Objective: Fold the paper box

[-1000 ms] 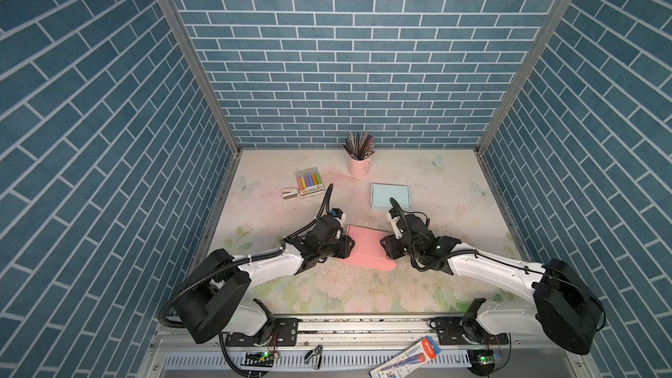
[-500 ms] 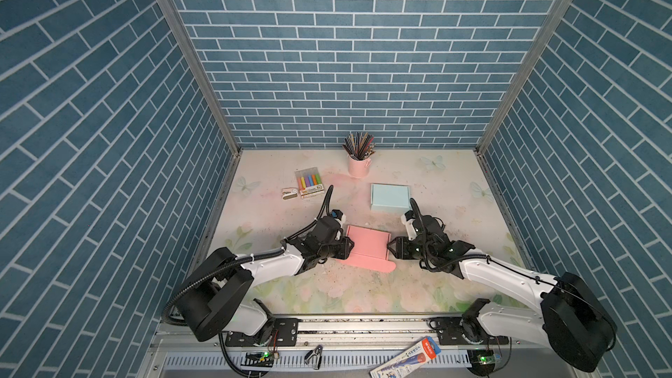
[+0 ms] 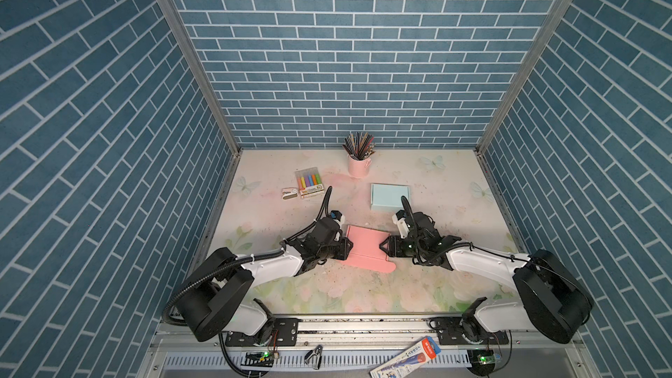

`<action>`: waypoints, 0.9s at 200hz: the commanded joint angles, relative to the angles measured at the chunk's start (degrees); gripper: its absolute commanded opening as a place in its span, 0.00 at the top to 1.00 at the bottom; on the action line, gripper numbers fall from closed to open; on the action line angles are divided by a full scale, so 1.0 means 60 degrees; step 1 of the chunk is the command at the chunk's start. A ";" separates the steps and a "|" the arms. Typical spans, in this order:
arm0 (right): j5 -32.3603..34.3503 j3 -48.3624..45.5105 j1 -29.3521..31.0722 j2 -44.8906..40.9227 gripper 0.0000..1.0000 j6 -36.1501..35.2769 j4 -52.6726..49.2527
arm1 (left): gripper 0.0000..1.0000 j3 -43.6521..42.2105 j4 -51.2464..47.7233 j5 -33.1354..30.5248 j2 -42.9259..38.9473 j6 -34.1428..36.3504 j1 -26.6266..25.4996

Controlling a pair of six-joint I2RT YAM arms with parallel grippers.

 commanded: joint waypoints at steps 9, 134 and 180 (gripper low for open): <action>-0.0188 0.0484 -0.0084 0.0505 0.50 -0.0439 0.0369 | 0.65 -0.0256 -0.0151 -0.0032 -0.0139 -0.0131 0.0049; 0.0817 0.1050 -0.0088 0.0196 0.37 -0.0894 -0.0932 | 0.54 -0.0202 -0.0720 -0.0262 -0.0652 -0.0098 0.0166; 0.1438 0.1155 -0.0005 -0.0828 0.31 -0.1066 -0.2283 | 0.41 -0.0249 -0.1408 -0.0401 -0.1727 -0.0031 0.0139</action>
